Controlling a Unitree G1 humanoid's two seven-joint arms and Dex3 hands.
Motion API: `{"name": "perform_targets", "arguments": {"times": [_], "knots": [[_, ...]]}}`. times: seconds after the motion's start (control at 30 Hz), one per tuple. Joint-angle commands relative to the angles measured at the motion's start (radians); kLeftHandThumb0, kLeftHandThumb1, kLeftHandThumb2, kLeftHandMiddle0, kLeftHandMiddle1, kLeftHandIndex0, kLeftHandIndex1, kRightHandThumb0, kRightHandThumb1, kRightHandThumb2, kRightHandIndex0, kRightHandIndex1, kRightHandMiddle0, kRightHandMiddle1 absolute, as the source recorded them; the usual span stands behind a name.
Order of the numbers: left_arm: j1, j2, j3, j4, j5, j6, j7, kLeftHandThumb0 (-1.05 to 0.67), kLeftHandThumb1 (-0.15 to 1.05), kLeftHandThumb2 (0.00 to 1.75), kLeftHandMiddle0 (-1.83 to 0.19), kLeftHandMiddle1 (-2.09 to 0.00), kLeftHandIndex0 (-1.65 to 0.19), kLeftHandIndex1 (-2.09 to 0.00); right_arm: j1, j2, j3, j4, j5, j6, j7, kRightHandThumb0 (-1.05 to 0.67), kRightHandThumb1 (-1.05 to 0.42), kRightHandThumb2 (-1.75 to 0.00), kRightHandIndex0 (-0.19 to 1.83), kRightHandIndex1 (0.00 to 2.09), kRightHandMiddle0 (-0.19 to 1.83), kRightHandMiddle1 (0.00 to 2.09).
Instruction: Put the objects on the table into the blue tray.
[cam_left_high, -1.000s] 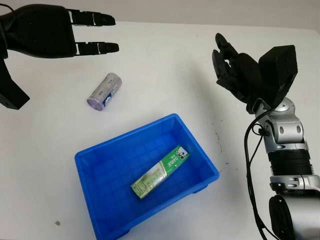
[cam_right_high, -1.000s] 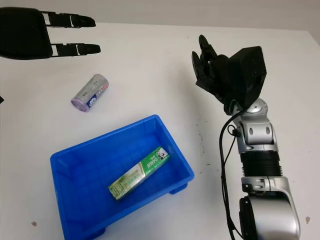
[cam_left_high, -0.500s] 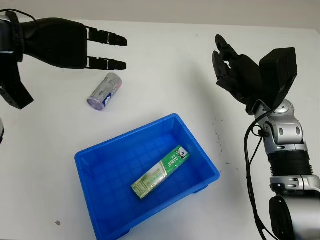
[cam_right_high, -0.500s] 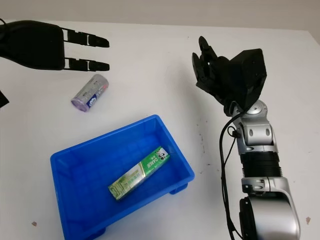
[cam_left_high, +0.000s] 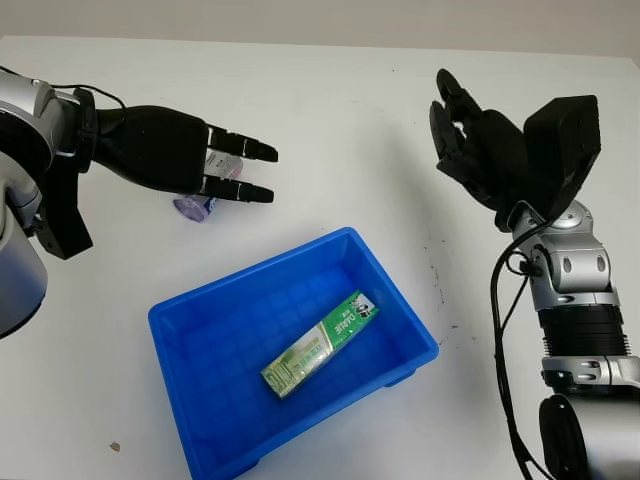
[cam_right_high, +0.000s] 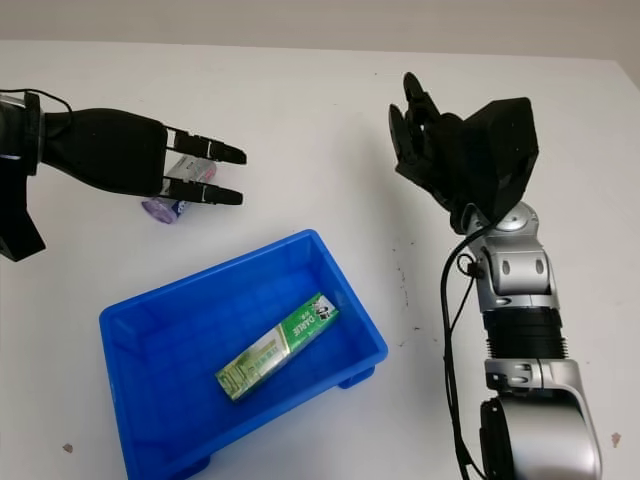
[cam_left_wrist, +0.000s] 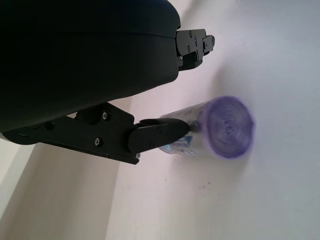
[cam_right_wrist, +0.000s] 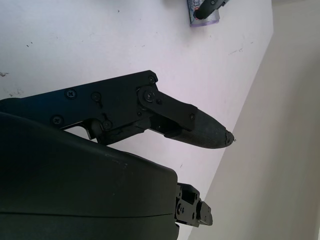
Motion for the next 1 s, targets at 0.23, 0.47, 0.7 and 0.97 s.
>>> {"name": "perform_targets", "arguments": {"times": [0.23,0.47,0.7,0.97], "knots": [[0.053,-0.003,-0.026,0.025,-0.035,0.032,-0.015,-0.11,1.05,0.26,-0.20,-0.22,-0.11,-0.31,0.019,-0.022,-0.014,-0.036,0.004,0.016,0.005,-0.57,-1.05,-0.75,-0.19,0.00,-0.19,0.00],[0.062,-0.025,0.030,0.056,-0.139,-0.024,-0.101,-0.21,1.05,0.21,-0.21,-1.80,-0.13,-1.59,0.027,-0.017,-0.019,-0.050,0.006,0.032,-0.005,-0.58,-1.05,-0.76,-0.19,0.00,-0.19,0.00],[0.062,-0.028,0.095,0.056,-0.240,-0.043,-0.316,-0.29,1.05,0.57,-0.24,-2.09,-0.12,-2.09,0.037,-0.021,-0.024,-0.067,0.005,0.045,-0.005,-0.58,-1.05,-0.76,-0.19,0.00,-0.19,0.00],[0.066,-0.054,0.149,0.049,-0.310,-0.016,-0.498,-0.47,1.05,0.56,-0.23,-2.09,0.00,-2.08,0.034,-0.024,-0.030,-0.063,0.011,0.054,0.005,-0.56,-1.05,-0.74,-0.19,0.00,-0.19,0.00]]}}
